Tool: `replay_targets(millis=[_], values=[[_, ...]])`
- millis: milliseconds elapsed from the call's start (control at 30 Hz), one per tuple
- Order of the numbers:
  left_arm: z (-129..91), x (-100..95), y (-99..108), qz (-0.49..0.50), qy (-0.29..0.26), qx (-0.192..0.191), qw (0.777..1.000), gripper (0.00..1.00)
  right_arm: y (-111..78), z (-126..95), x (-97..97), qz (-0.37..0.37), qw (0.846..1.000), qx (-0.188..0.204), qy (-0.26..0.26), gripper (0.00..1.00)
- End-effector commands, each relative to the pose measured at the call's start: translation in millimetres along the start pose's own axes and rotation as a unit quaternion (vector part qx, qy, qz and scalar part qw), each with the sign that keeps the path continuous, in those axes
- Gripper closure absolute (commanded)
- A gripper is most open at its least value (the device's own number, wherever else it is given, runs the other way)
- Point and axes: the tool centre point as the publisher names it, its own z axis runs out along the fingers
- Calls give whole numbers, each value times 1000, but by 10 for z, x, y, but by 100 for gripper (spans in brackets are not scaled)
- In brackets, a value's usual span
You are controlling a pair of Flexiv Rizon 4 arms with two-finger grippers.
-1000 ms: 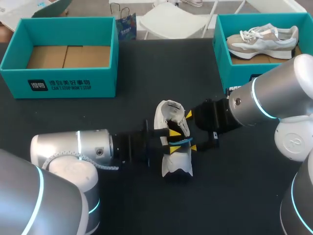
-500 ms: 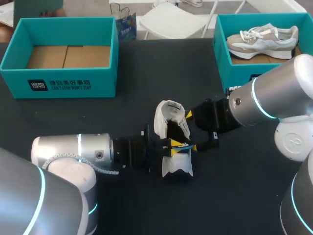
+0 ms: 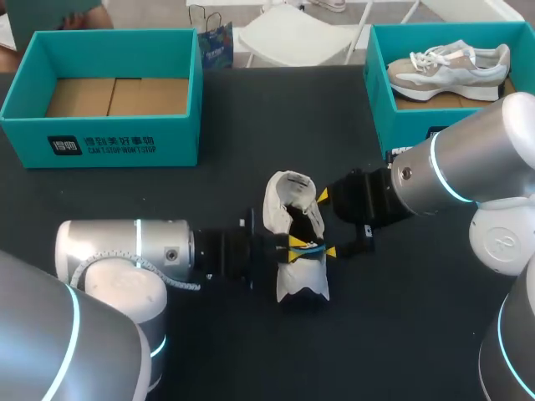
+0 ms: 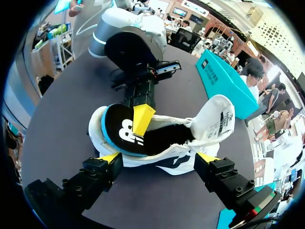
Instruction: Take the shoe out of the shoebox, open the shoe tongue, remove and reinsert the insole, then place the shoe into the shoebox
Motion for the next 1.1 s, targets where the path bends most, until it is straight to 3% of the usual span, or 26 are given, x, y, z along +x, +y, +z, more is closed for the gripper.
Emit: replay_targets(millis=[33,67,133,233,367,1100], values=[[-25,23,44,0,1,-4,1000,100,-1,2,12,0,1000,0,-1,0],[-39,28,6,-1,-1,1,1000,100,-1,2,12,0,1000,0,-1,0],[-51,32,-49,0,-2,10,1000,82,-1,2,12,0,1000,0,-1,0],[-55,30,-107,5,-1,16,1000,81,-1,2,12,0,1000,0,-1,0],[-69,29,-160,8,-2,17,1000,67,-1,2,12,0,1000,0,-1,0],[-113,-37,-334,-2,7,-25,1000,69,-1,2,12,0,1000,0,-1,0]])
